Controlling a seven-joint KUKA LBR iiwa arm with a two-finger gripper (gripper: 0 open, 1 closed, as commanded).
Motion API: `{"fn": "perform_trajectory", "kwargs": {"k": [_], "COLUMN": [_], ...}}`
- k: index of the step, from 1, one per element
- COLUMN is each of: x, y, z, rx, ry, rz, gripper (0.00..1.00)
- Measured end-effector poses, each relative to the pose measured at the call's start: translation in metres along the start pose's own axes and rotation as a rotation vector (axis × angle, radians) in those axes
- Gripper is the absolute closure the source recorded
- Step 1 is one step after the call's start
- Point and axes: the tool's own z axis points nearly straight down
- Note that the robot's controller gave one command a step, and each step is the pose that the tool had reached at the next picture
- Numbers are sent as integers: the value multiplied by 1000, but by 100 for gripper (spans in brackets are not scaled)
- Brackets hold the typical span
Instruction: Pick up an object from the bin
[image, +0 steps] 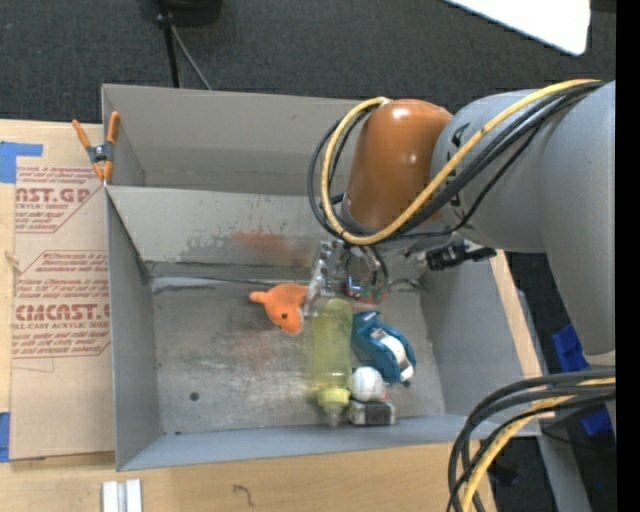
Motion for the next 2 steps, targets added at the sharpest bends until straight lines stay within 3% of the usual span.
{"fn": "perform_trajectory", "kwargs": {"k": [2], "x": [1], "y": [-4], "z": [-20], "rx": [0], "ry": [-1], "rz": [26], "gripper": [100]}}
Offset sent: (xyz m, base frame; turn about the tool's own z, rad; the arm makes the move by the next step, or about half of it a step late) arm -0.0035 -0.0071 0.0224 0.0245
